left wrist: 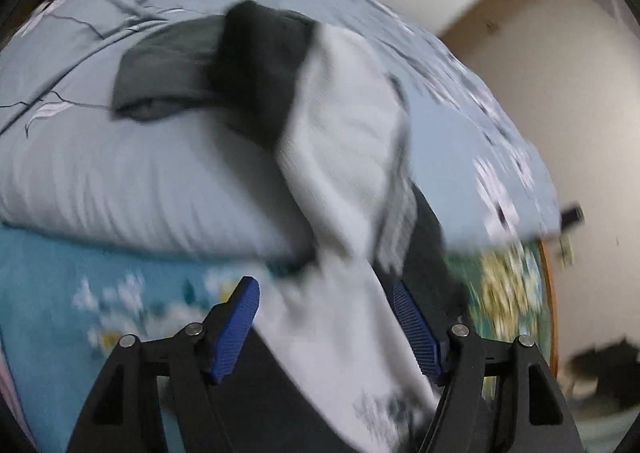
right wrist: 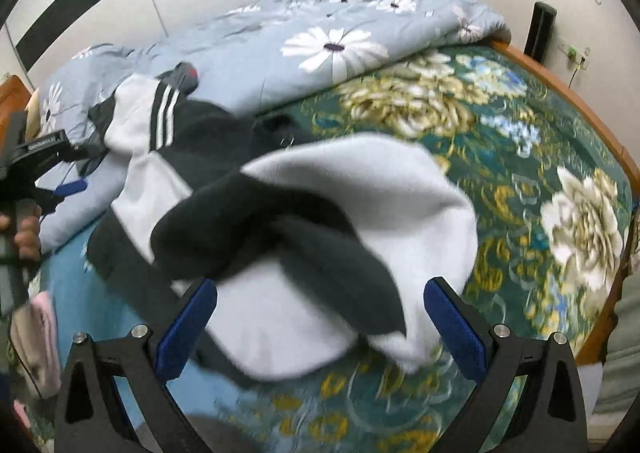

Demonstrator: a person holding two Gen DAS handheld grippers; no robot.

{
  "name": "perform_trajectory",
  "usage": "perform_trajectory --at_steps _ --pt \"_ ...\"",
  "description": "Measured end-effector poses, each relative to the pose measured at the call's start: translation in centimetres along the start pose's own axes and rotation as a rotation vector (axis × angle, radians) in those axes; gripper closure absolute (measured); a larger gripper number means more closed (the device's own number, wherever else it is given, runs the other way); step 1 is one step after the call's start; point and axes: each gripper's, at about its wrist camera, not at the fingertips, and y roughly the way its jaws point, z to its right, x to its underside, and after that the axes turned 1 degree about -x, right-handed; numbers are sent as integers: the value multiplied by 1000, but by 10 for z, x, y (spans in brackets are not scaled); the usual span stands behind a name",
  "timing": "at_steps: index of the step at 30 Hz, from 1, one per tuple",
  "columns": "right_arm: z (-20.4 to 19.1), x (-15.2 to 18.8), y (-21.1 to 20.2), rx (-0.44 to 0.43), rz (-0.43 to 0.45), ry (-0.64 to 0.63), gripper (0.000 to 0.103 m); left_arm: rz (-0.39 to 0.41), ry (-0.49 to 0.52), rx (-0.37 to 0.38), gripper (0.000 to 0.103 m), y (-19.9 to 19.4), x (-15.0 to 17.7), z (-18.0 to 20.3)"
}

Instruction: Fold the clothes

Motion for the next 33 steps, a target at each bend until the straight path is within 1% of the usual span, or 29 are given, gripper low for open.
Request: perform_trajectory --at_steps 2,3,4,6,7,8,9,10,11,12,13,14,15,16,17,21,23,25,27,29,32,33 --pt "1 -11 14 -4 -15 -24 0 22 -33 -28 29 17 -18 -6" --pt "1 -17 21 -7 -23 -36 1 23 -57 -30 29 24 -25 -9" --pt "2 -23 28 -9 -31 -48 1 14 -93 -2 29 33 -31 -13" --pt "1 -28 42 -2 -47 -94 2 -4 -128 45 29 49 -37 -14" --pt "2 -30 49 5 -61 -108 4 -8 -134 47 30 57 -42 -13" --pt "3 -31 56 12 -75 -122 9 -10 -138 35 34 60 -43 -11" --pt "3 -33 63 18 -89 -136 16 -7 -142 29 52 62 -45 -10" --pt "5 -33 68 16 -104 -130 20 -12 -145 38 65 65 -46 -8" --pt "7 -34 72 12 -119 -121 31 -19 -147 33 86 65 -47 -7" --pt "8 -35 76 8 -134 -113 47 -26 -150 28 91 64 -47 -6" --pt "10 -36 78 -3 -150 -96 56 -8 -129 28 91 58 -46 -1" --pt "11 -36 78 -16 -162 -76 77 13 -105 31 92 50 -43 4" --pt "12 -37 79 -30 -173 -56 94 34 -80 34 93 41 -40 8" --pt "12 -38 75 -34 -168 -45 97 51 -70 57 93 28 -38 12" --pt "12 -39 72 -36 -162 -35 97 68 -59 81 93 14 -36 17" --pt "11 -49 37 4 -76 -36 99 195 -75 251 94 -76 -23 11" --pt "17 -53 13 20 -26 -11 99 275 -54 306 94 -131 0 2" --pt "25 -54 -11 38 22 15 100 326 -42 324 94 -177 32 -19" --pt "38 -46 -34 61 58 49 100 337 -54 279 94 -204 69 -49" --pt "55 -33 -46 77 66 104 100 292 -86 209 94 -213 116 -85" --pt "88 -4 -47 140 38 207 100 162 -128 78 93 -205 182 -125" --pt "105 10 -42 165 14 269 100 123 -139 46 93 -201 200 -134"
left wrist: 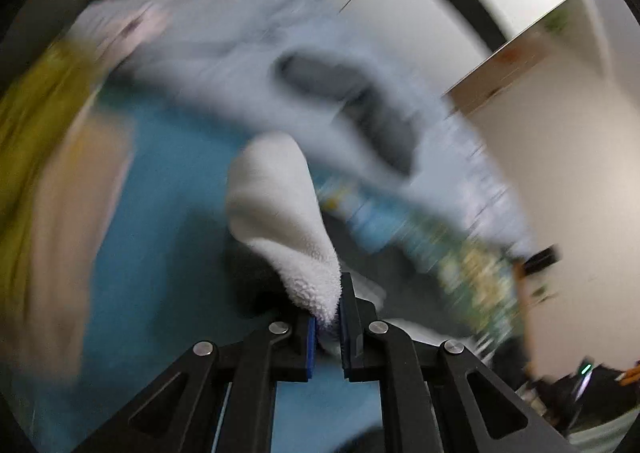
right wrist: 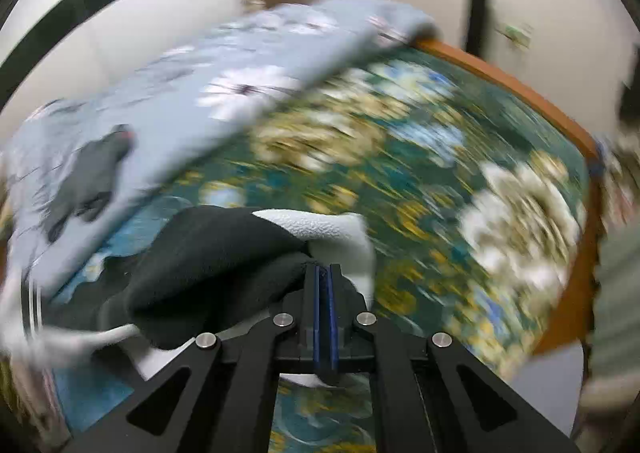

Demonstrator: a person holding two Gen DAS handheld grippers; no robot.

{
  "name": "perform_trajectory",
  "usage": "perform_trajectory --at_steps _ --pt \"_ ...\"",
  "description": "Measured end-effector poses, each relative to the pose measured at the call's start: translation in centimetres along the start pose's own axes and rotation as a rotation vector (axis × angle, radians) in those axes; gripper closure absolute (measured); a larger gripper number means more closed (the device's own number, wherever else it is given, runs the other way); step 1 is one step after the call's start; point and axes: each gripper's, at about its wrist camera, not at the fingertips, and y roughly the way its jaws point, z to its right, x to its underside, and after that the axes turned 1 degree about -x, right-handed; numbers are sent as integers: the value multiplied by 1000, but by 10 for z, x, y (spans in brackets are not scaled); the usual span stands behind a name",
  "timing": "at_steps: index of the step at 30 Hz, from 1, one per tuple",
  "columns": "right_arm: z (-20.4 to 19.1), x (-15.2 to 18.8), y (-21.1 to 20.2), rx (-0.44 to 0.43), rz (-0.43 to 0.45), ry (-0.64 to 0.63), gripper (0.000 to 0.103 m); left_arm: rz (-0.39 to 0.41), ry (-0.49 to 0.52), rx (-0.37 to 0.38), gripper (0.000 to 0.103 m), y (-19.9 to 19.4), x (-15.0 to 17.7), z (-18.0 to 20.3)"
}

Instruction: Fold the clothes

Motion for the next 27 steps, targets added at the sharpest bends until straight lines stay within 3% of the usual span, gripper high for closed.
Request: perform_trajectory --at_steps 3,6,10,13,16,18,20,21,23,25,27 --pt "37 21 19 58 -77 119 100 -95 -32 -92 93 3 43 -33" --pt "64 45 31 75 -161 180 100 -168 -60 -113 93 13 53 -49" --pt "67 55 19 4 -163 104 100 -234 74 -76 86 3 43 -34" --pt "71 56 2 61 -168 15 88 -296 146 -61 71 -13 46 -22" --pt "71 53 -19 134 -126 -72 82 -284 195 -30 65 -34 39 -12" --pt "55 40 -21 135 -103 -141 73 -248 233 -26 48 -36 22 -1" --pt "25 23 -6 58 -92 -205 64 -174 275 -20 43 -20 -6 16" --pt "7 15 3 9 -89 -235 54 -164 295 -38 41 -6 -16 22" --pt "-27 4 30 -87 -129 -291 45 -145 334 -75 41 24 -37 34" --pt "-62 -6 58 -182 -171 -347 42 -164 398 -117 41 64 -52 42" --pt "-98 -12 94 -195 -218 -452 42 -206 470 -164 41 103 -65 44"
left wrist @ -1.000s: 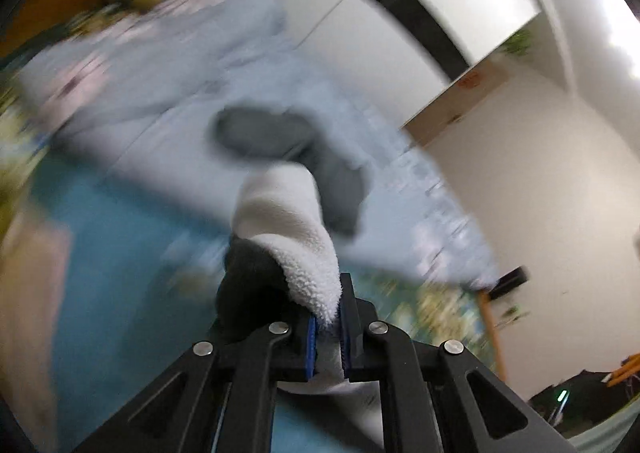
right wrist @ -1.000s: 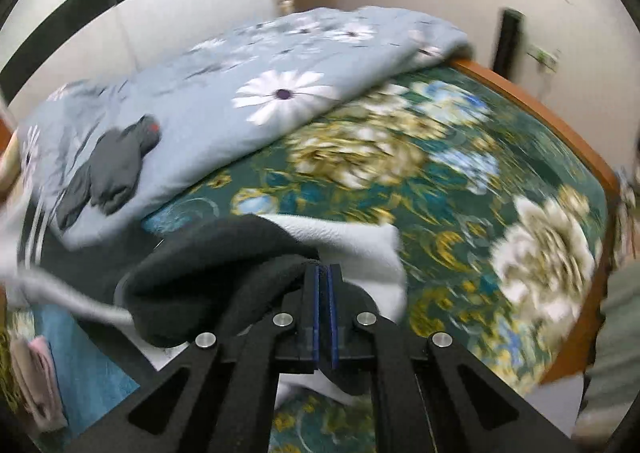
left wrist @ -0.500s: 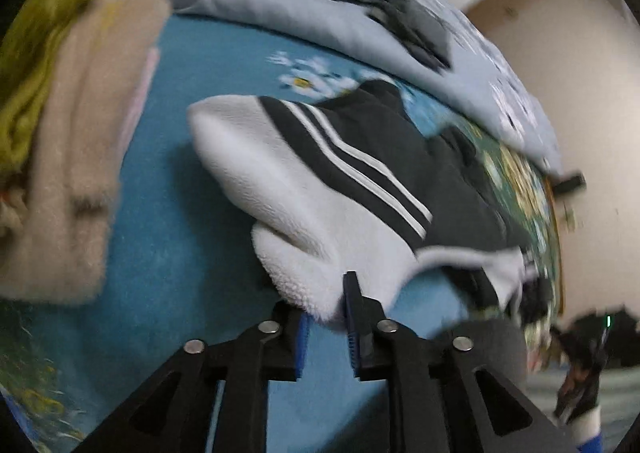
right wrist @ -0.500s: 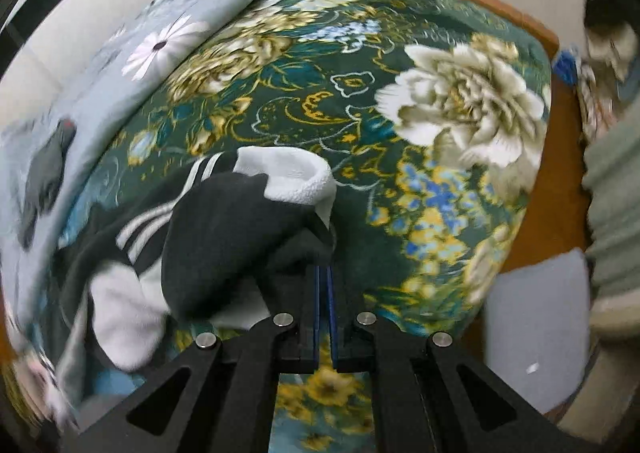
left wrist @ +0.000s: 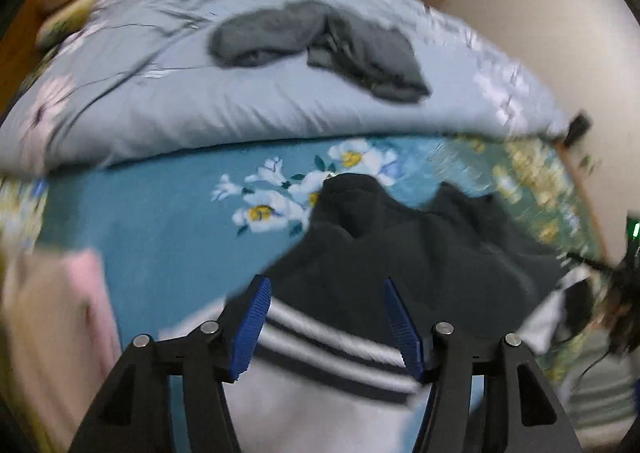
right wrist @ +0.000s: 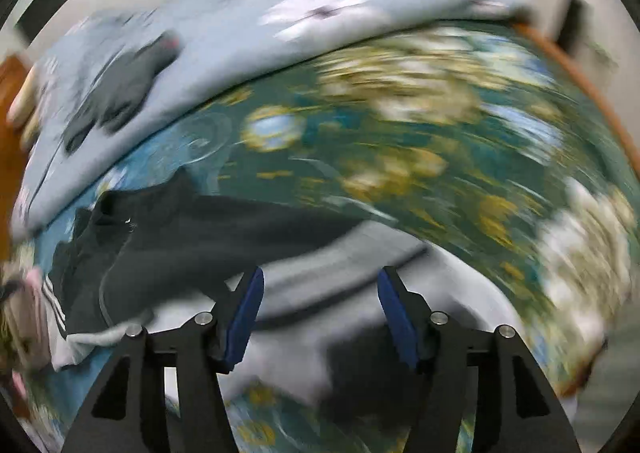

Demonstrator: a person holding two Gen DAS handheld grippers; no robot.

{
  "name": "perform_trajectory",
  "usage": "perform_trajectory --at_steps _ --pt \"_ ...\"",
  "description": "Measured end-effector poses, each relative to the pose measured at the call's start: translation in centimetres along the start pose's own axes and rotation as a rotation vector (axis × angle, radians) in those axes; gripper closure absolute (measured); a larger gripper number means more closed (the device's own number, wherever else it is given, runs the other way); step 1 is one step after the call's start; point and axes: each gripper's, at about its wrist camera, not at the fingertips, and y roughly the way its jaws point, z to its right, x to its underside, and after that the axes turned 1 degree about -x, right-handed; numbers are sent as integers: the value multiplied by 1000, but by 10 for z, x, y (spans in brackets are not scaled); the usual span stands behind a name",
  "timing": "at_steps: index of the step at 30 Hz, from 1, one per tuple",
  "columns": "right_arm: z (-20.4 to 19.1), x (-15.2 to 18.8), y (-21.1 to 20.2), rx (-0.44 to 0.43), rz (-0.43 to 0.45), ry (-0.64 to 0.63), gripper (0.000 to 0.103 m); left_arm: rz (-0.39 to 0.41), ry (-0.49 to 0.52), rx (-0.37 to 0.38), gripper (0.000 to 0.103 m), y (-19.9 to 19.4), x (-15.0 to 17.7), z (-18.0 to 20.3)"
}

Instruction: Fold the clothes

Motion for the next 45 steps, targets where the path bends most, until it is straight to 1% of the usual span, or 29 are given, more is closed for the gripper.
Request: perform_trajectory --at_steps 2,5,6,8,11,13,14,16,17,18,19,20,21,22,23,24,26,27,30,32,33,34,36,37,38,41,43,44,45 --pt "-11 -14 26 5 -40 -65 42 -63 42 -9 40 25 -8 -3" --pt "-18 -29 58 2 -89 -132 42 -116 60 70 41 42 -10 -5" --pt "-19 -33 66 -6 -93 -155 41 -138 68 100 41 47 -9 -6" --pt "-21 -34 78 -27 -119 -167 39 -188 87 131 41 57 -5 -5" --pt "-24 -35 94 -48 -153 -183 39 -226 87 155 41 67 -3 -9" --pt "-26 -33 98 -45 -157 -194 39 -247 60 177 41 67 -3 -13" --pt "-25 -32 97 -45 -157 -190 39 -247 64 178 41 66 -2 -12" --pt "-25 -29 95 -59 -177 -166 40 -251 107 174 41 65 4 -5" --pt "-27 -26 93 -57 -184 -166 47 -259 130 168 41 64 8 -1" --pt "-30 -22 90 -51 -186 -164 60 -260 153 160 42 64 12 2" --pt "-33 -18 87 -43 -187 -161 67 -252 173 146 45 61 15 6" --pt "-36 -14 83 -36 -189 -159 83 -244 194 131 54 58 18 9" --pt "-39 -10 80 -29 -190 -156 91 -234 209 116 62 54 20 12" --pt "-41 -6 74 -25 -178 -147 91 -217 215 105 65 48 22 14" --pt "-43 -1 65 -21 -157 -135 92 -206 218 104 72 44 24 15" --pt "-45 4 56 -17 -135 -123 93 -193 222 102 78 38 27 17" --pt "-44 12 35 -15 -88 -86 93 -156 222 85 83 26 32 20" --pt "-42 10 24 -8 -61 -66 94 -135 222 75 86 19 35 22" --pt "-42 5 -16 31 40 -25 94 -43 255 34 88 -8 38 37" --pt "-45 -4 -49 65 124 -14 94 35 278 17 88 -32 32 50" --pt "-48 -12 -63 76 161 -12 94 86 284 11 89 -48 25 55" --pt "-49 -19 -76 82 188 -13 94 138 289 4 89 -64 19 61" --pt "-54 -28 -109 88 267 -17 94 216 289 -14 89 -90 5 68" --pt "-57 -33 -126 86 311 -17 94 278 286 -31 89 -112 -6 73" --pt "-59 -37 -143 84 356 -16 94 314 279 -35 89 -125 -12 74" --pt "-66 -52 -196 69 473 11 94 473 233 -20 89 -188 -35 76" --pt "-75 -58 -234 63 558 19 94 564 222 -10 89 -232 -39 79" --pt "-80 -58 -258 63 615 18 95 610 217 -5 89 -254 -41 81" --pt "-83 -55 -278 59 658 19 95 641 218 -5 89 -273 -38 83"
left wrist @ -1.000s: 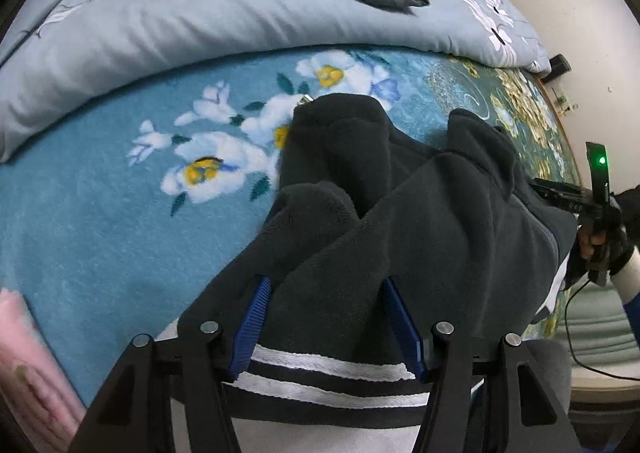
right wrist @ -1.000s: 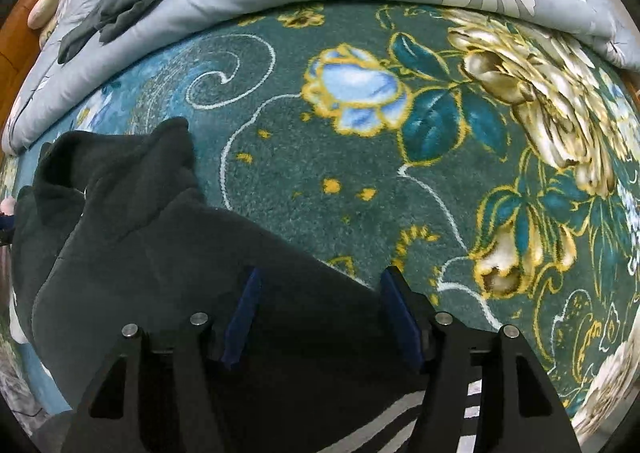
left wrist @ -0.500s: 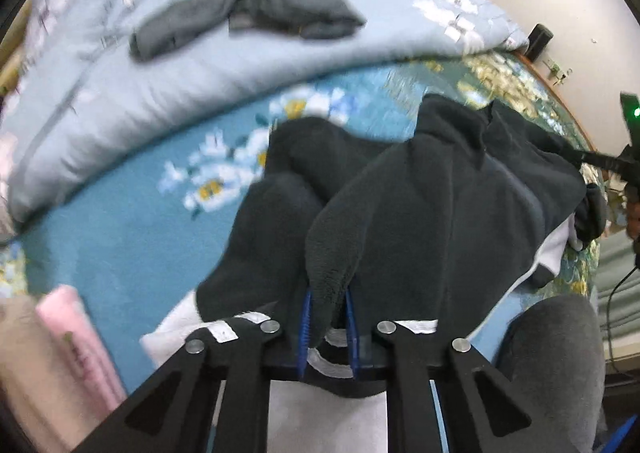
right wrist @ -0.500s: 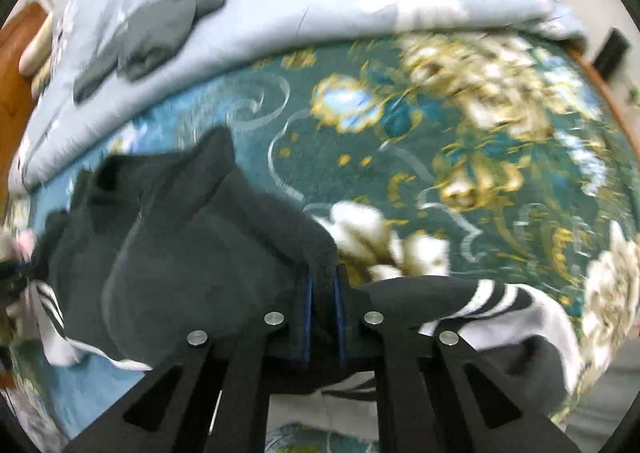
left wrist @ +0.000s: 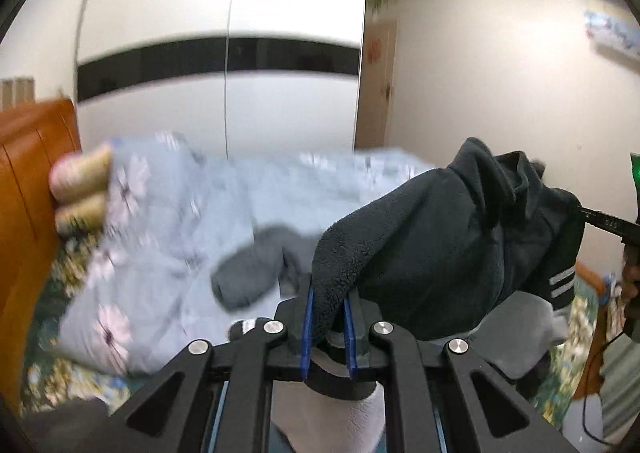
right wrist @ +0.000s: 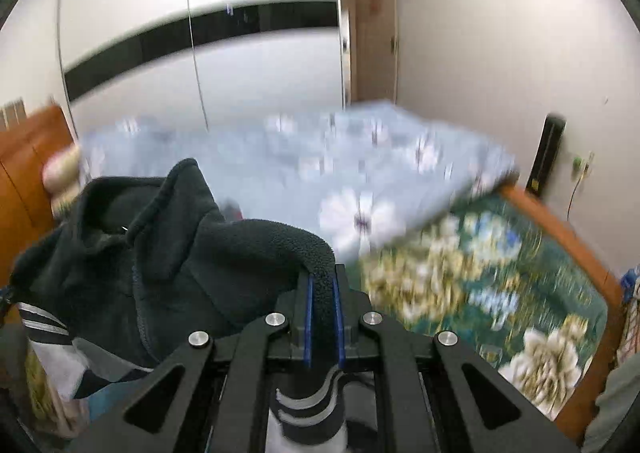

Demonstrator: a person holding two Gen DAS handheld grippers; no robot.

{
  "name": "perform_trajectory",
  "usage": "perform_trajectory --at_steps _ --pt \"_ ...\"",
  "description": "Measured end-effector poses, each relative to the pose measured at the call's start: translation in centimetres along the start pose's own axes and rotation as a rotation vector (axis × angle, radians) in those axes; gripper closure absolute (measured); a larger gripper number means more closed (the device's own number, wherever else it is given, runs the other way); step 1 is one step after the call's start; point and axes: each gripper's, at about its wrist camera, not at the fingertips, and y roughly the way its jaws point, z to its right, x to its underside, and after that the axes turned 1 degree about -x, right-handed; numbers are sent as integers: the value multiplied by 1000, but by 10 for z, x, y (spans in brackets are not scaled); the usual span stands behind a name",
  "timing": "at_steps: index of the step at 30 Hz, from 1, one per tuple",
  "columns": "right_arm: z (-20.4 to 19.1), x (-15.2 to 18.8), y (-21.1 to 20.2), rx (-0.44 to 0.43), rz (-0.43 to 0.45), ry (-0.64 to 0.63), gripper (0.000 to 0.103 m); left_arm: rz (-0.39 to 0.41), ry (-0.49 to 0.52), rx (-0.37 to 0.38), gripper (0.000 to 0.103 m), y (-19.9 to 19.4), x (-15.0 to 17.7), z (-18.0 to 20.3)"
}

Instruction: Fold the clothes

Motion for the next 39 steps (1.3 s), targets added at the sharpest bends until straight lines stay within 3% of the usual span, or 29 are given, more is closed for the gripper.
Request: perform_trajectory --at_steps 3,7,10,14,18,20,25,28,31,33,36,39 --pt "-3 -24 -53 -13 119 8 95 84 17 -7 89 -49 -9 4" --pt "-3 -28 -110 -27 220 -16 94 164 6 6 89 -111 2 2" --pt "0 -29 -140 -43 272 -31 94 184 2 37 89 -142 4 -4" --pt "-2 -36 -151 -50 297 -60 94 143 9 31 89 -138 3 -4" --pt "-11 -38 -96 -31 191 -93 94 5 -8 -2 89 -78 18 -4" --pt "-19 -26 -54 -7 96 -132 94 -120 -53 -26 89 -22 43 -12" --pt "-16 40 89 -1 -223 -113 94 -418 -245 -58 89 105 127 -39" --pt "-14 84 155 -16 -353 -83 94 -527 -259 -114 89 153 163 -36" --pt "-19 105 205 -5 -411 -88 94 -543 -212 -178 89 182 167 -28" --pt "-21 101 229 -17 -407 -87 94 -507 -222 -206 90 193 154 -30" --pt "-28 80 250 -32 -339 -105 94 -410 -240 -248 90 210 133 -40" --pt "-35 72 280 -23 -308 -147 94 -438 -246 -283 90 245 136 -51"
